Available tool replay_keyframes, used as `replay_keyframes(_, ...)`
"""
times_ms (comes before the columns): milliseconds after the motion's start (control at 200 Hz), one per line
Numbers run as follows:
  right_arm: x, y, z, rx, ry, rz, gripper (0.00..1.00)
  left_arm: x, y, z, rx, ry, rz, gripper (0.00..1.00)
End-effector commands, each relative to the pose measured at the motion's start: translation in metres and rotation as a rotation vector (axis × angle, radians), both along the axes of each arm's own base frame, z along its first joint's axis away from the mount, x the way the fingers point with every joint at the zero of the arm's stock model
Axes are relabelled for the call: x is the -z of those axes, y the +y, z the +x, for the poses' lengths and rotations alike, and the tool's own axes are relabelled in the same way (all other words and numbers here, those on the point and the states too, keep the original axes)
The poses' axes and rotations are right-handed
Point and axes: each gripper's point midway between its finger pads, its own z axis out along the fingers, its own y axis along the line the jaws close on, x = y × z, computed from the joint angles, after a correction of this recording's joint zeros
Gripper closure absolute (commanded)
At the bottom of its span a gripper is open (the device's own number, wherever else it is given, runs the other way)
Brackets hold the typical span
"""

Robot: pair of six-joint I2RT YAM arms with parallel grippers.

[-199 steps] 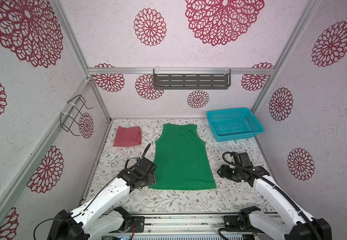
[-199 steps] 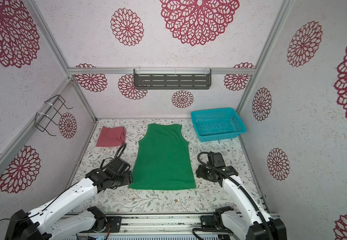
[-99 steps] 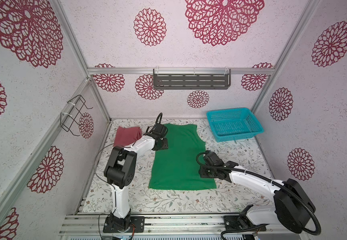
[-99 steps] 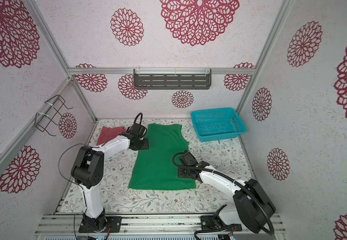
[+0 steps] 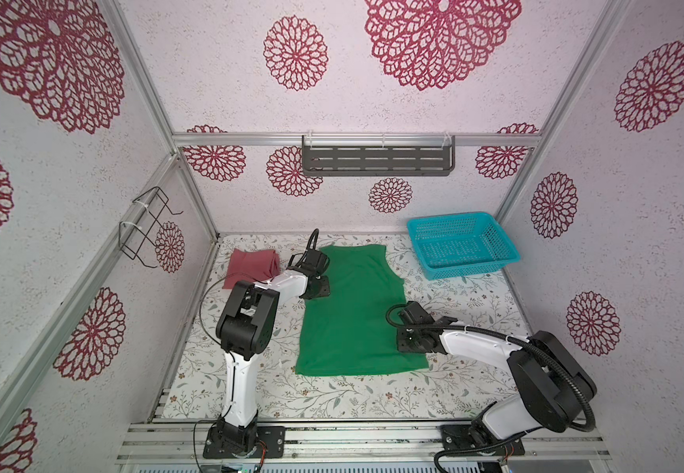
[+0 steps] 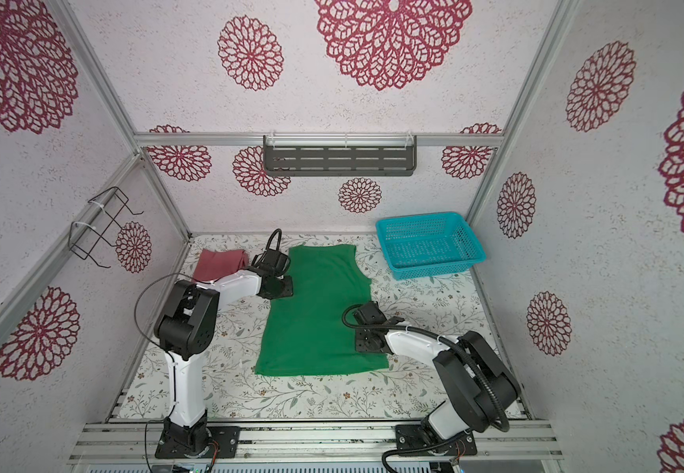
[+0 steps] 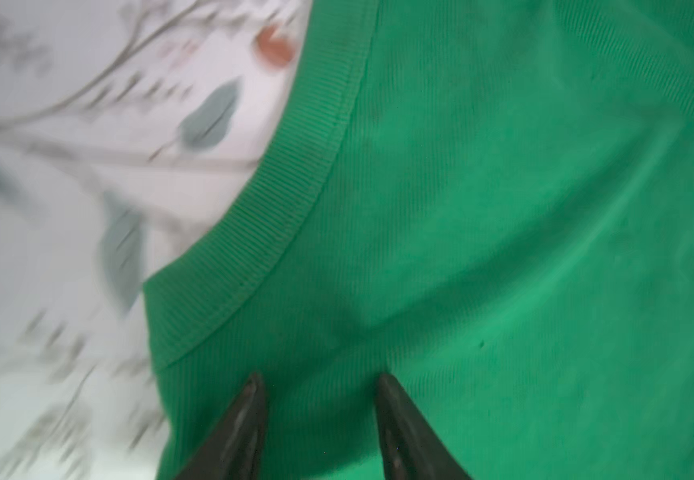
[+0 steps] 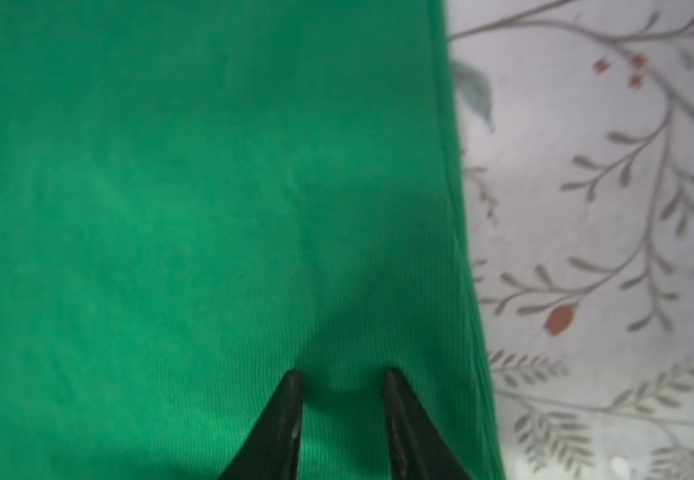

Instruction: Fold and stack the tank tops

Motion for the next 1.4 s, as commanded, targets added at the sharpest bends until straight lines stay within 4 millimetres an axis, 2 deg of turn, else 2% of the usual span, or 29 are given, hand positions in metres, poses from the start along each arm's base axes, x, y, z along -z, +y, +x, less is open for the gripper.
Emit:
replay_keyframes(0,0.022,-0.038,0.000,0.009,0.070,-0.137,0.64,0.022,0.042,-0.073,-0.129,0.138,0.068,0.55)
replay_keyframes(95,0.025,-0.047,0.016,0.003,0.075,-0.159,0.65,0.018,0.051,-0.114,-0.204,0.125,0.022,0.56)
replay_keyframes(170,0.026,-0.048,0.035,-0.026,0.065,-0.177,0.65,0.023,0.056,-0.154,-0.251,0.142,0.034,0.56)
replay_keyframes(310,0.025,-0.028,0.087,-0.128,0.017,-0.155,0.64,0.021,0.059,-0.212,-0.345,0.135,0.016,0.56)
replay_keyframes(390,0.017,-0.018,0.119,-0.186,-0.014,-0.167,0.61,0.006,0.061,-0.229,-0.380,0.090,0.017,0.53)
replay_keyframes(440,-0.002,-0.014,0.138,-0.209,-0.049,-0.195,0.58,-0.012,0.067,-0.235,-0.383,0.053,0.044,0.49)
replay_keyframes(500,-0.032,-0.014,0.153,-0.220,-0.094,-0.232,0.53,-0.042,0.078,-0.236,-0.385,0.003,0.086,0.43)
replay_keyframes(585,-0.083,-0.019,0.158,-0.210,-0.167,-0.261,0.48,-0.088,0.084,-0.224,-0.361,-0.102,0.096,0.36)
replay_keyframes(666,-0.117,-0.024,0.146,-0.175,-0.209,-0.233,0.47,-0.119,0.075,-0.201,-0.298,-0.172,0.043,0.36)
replay_keyframes(756,-0.122,-0.017,0.116,-0.150,-0.201,-0.133,0.49,-0.126,0.061,-0.162,-0.238,-0.175,-0.052,0.37)
replay_keyframes(886,-0.107,0.010,0.069,-0.147,-0.151,-0.010,0.53,-0.131,0.039,-0.090,-0.156,-0.223,-0.082,0.38)
replay_keyframes(971,-0.096,0.032,0.045,-0.147,-0.134,0.054,0.54,-0.122,0.032,-0.050,-0.112,-0.199,-0.057,0.40)
replay_keyframes(1021,-0.088,0.043,0.034,-0.138,-0.122,0.102,0.54,-0.110,0.027,-0.029,-0.093,-0.182,-0.048,0.40)
replay_keyframes(1131,-0.065,0.049,0.019,-0.116,-0.084,0.135,0.55,-0.078,0.019,0.001,-0.064,-0.126,-0.047,0.42)
replay_keyframes(1231,-0.044,0.038,0.011,-0.107,-0.050,0.086,0.56,-0.046,0.024,0.010,-0.077,-0.056,-0.007,0.43)
replay_keyframes(1256,-0.040,0.034,0.009,-0.106,-0.043,0.072,0.56,-0.044,0.026,0.011,-0.087,-0.054,-0.011,0.43)
replay_keyframes(1266,-0.038,0.033,0.009,-0.106,-0.041,0.066,0.56,-0.030,0.028,0.009,-0.092,-0.027,-0.003,0.43)
replay_keyframes(1286,-0.035,0.031,0.008,-0.108,-0.036,0.057,0.56,-0.021,0.028,0.008,-0.099,-0.012,-0.007,0.43)
replay_keyframes(1396,-0.016,0.018,0.006,-0.115,-0.001,-0.016,0.56,0.001,0.041,-0.002,-0.149,0.015,-0.013,0.43)
